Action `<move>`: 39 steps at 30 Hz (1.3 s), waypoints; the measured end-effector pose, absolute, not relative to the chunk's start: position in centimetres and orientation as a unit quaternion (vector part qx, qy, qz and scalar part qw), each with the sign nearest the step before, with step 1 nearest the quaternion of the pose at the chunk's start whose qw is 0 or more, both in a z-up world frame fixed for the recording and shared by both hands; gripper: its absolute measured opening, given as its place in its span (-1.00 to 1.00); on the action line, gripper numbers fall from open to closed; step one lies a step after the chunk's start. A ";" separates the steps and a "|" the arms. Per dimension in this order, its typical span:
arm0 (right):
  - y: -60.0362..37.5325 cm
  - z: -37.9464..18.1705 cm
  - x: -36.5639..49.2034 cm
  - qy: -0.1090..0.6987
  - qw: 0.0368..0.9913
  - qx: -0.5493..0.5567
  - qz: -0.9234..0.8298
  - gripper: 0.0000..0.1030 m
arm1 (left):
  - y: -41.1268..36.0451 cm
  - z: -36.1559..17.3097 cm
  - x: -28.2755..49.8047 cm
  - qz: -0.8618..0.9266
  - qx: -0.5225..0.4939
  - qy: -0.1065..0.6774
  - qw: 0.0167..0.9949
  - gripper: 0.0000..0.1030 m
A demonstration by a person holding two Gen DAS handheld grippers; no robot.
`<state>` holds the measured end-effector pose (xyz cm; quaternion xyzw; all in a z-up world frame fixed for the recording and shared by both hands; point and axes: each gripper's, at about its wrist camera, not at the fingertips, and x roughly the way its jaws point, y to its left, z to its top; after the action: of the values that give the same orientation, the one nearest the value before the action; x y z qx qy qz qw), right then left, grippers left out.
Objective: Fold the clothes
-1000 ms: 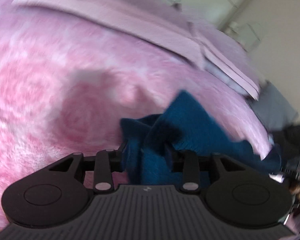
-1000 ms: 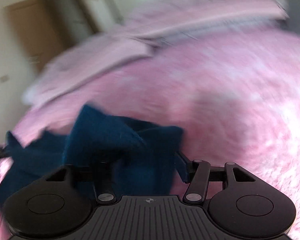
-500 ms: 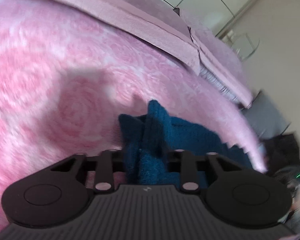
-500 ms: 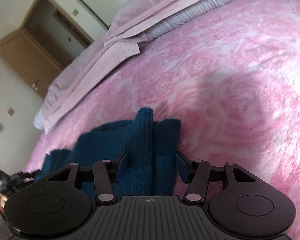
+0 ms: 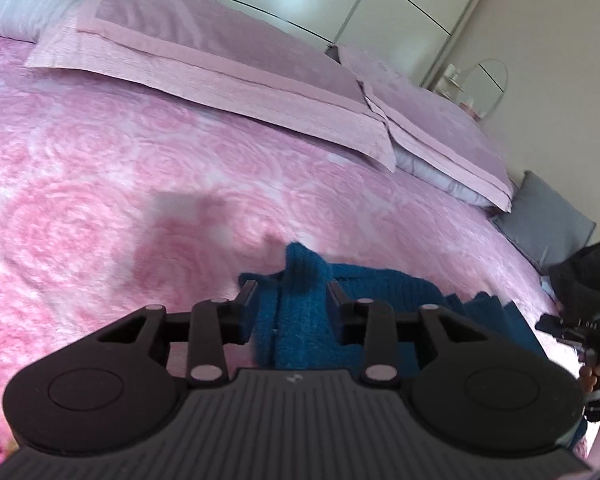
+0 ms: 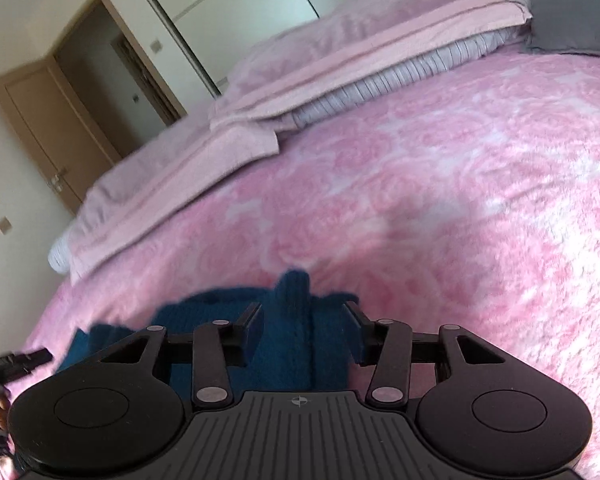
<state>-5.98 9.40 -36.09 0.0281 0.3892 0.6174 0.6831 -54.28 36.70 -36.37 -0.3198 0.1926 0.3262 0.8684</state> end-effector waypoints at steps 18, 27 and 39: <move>8.8 -34.5 -7.9 0.308 0.686 -0.011 0.659 -0.84 | 34.8 -36.4 -54.5 0.316 -0.274 0.140 0.897 -0.76; 10.9 -35.6 -8.8 0.333 0.686 -0.062 0.644 -0.84 | 35.7 -37.3 -54.1 0.308 -0.309 0.188 0.880 -0.61; 10.0 -36.0 -7.7 0.340 0.693 -0.002 0.636 -0.84 | 34.7 -36.4 -54.3 0.316 -0.261 0.147 0.900 -0.93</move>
<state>-7.71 9.98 -36.02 -0.0024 0.3396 0.6358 0.6932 -54.28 34.70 -36.36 -0.2615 0.1471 0.3165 0.8999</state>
